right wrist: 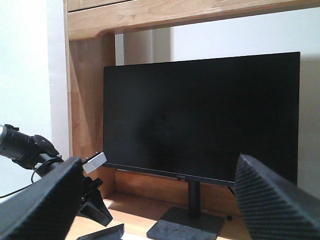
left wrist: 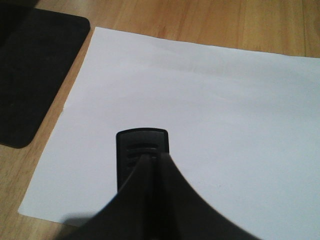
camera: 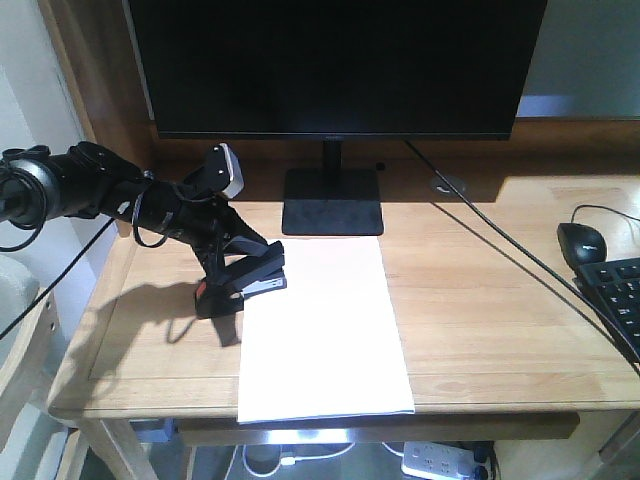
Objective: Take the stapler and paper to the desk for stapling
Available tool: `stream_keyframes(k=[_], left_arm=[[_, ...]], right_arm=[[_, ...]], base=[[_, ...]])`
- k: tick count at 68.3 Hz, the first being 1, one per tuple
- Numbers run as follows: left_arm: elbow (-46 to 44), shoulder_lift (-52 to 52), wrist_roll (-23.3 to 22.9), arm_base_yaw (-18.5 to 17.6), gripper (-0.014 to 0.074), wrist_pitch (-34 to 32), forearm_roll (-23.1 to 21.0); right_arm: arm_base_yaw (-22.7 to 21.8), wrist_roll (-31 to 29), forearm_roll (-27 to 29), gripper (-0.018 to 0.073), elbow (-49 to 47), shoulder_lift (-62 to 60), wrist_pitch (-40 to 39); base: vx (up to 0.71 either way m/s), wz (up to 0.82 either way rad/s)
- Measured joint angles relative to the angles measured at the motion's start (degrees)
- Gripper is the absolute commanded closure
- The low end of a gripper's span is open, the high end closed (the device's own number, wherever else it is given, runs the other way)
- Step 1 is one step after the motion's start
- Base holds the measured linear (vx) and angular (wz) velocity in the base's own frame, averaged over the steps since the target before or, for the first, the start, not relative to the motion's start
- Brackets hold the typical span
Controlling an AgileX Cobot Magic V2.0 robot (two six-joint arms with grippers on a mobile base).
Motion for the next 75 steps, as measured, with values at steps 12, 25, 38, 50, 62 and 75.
stream_keyframes(k=[12,25,38,50,62,75], left_arm=[[0.0,0.0,0.0,0.0,0.0603,0.0,0.0],[0.0,0.0,0.0,0.0,0.0603,0.0,0.0],[0.0,0.0,0.0,0.0,0.0603,-1.01,0.0],[0.0,0.0,0.0,0.0,0.0603,-2.75,0.0],[0.0,0.0,0.0,-0.05,0.0603,-3.62,-0.05],[0.0,1.13,0.0,-0.71,0.0603,-4.16,-0.01]], right_arm=[[0.0,0.0,0.0,-0.0021,0.0,0.0,0.0],[0.0,0.0,0.0,-0.0021,0.0,0.0,0.0],[0.0,0.0,0.0,-0.0021,0.0,0.0,0.0],[0.0,0.0,0.0,-0.0021,0.0,0.0,0.0],[0.0,0.0,0.0,-0.0021,0.0,0.0,0.0],[0.0,0.0,0.0,-0.0021,0.0,0.0,0.0]], base=[[0.0,0.0],[0.0,0.0],[0.0,0.0],[0.0,0.0],[0.0,0.0],[0.0,0.0]])
